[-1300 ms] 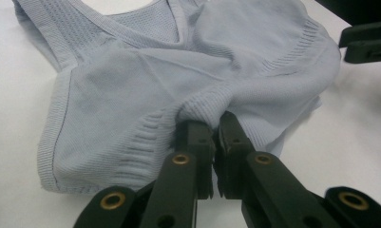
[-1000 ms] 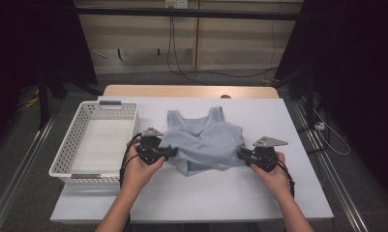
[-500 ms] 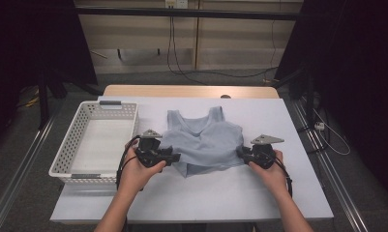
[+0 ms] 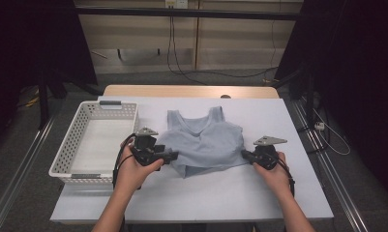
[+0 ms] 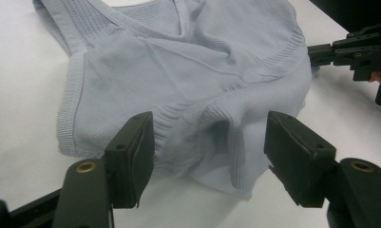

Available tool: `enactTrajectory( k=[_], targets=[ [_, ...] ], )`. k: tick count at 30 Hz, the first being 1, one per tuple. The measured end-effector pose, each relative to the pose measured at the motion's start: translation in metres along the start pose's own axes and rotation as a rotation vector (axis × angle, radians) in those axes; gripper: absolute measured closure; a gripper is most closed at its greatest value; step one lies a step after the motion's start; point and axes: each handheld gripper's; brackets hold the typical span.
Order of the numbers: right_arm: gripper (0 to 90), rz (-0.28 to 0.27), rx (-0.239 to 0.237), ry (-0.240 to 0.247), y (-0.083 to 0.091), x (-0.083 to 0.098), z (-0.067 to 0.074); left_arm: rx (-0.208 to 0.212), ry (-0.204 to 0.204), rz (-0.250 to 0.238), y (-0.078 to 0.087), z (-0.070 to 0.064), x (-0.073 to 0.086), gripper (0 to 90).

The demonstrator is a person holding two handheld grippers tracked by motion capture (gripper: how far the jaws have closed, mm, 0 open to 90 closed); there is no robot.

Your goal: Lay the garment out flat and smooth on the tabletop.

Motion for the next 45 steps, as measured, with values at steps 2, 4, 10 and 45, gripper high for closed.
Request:
enactTrajectory(
  k=[2, 4, 10, 45],
  targets=[
    [86.8, 0.001, 0.0, -0.008, 0.0, 0.0, -0.002, -0.001, 0.001, -0.004, 0.0, 0.0, 0.0, 34.3],
    [75.0, -0.002, 0.024, -0.025, 0.0, 0.001, -0.003, -0.003, 0.0, -0.002, 0.0, 0.001, 0.0, 33.7],
    [63.6, 0.002, 0.073, -0.032, -0.001, 0.001, -0.004, -0.014, 0.0, -0.001, -0.001, 0.003, 0.001, 31.9],
    [66.3, -0.05, 0.053, -0.082, 0.02, 0.003, -0.023, 0.0, -0.008, 0.018, -0.013, 0.011, 0.006, 48.1]
  ],
)
Point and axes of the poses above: each handheld gripper's, and its own axes: y roughly backward along the jaws, x roughly out of its underside, z roughly to its left, and after that the axes turned 14 degrees about x, right-handed
